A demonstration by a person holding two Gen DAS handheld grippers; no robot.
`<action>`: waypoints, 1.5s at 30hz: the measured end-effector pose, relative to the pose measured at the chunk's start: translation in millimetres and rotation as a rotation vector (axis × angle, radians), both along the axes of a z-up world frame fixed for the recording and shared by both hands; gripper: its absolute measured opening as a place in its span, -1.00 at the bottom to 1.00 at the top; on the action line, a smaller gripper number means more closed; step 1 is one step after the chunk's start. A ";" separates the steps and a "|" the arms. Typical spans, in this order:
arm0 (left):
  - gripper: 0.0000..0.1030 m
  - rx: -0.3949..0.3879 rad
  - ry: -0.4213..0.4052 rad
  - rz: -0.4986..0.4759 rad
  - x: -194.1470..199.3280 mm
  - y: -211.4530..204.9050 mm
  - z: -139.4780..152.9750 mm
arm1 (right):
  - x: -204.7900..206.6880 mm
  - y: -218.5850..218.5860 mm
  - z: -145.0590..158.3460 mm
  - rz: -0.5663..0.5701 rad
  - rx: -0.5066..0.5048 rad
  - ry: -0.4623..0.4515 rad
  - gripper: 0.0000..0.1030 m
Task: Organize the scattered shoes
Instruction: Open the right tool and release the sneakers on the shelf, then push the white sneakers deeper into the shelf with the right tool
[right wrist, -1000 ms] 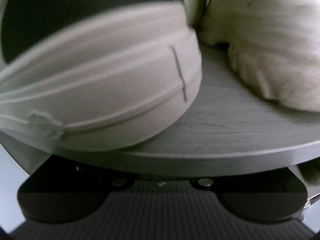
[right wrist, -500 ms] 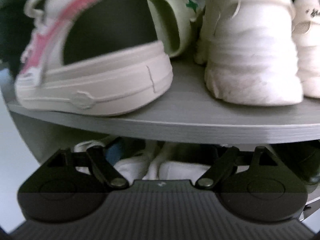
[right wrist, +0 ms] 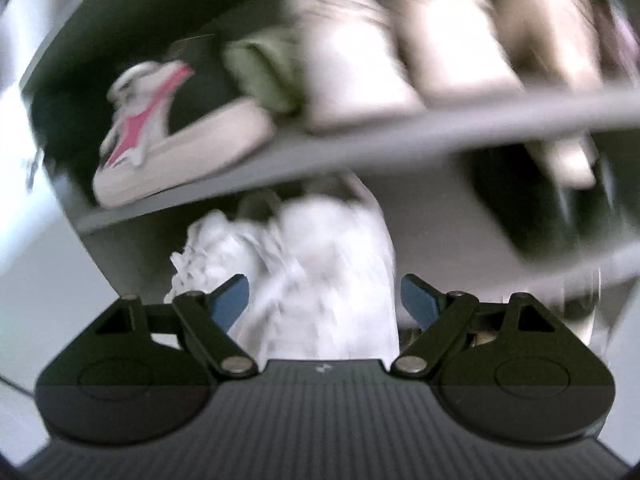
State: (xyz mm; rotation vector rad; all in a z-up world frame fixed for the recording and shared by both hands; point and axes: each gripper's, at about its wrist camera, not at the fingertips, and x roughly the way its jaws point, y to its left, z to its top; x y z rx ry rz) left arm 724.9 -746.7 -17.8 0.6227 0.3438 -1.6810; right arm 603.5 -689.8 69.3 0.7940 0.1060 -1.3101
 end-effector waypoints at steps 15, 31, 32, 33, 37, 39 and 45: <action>0.67 0.061 -0.220 -0.215 -5.8 5.2 -1.9 | -13.9 1.9 -148.8 -0.168 0.337 -0.882 0.52; 0.65 0.066 -0.241 -0.351 -21.7 -38.2 31.7 | -7.4 -38.7 -119.1 -0.231 0.204 -0.823 0.23; 0.65 0.071 -0.243 -0.347 -21.9 -40.0 29.9 | -8.9 -43.9 -121.5 -0.229 0.205 -0.828 0.23; 0.65 0.083 -0.249 -0.343 -21.8 -44.7 25.1 | -10.7 -48.5 -124.0 -0.229 0.205 -0.835 0.23; 0.58 0.140 -0.243 -0.350 -14.3 -46.7 8.1 | -16.1 -62.9 -126.1 -0.203 0.221 -0.845 0.30; 0.57 0.155 -0.235 -0.349 -9.0 -41.2 5.6 | -17.8 -60.4 -124.5 -0.196 0.218 -0.848 0.33; 0.69 0.127 -0.248 -0.337 -8.8 -20.6 0.1 | -21.1 -41.3 -122.9 -0.202 0.208 -0.889 0.45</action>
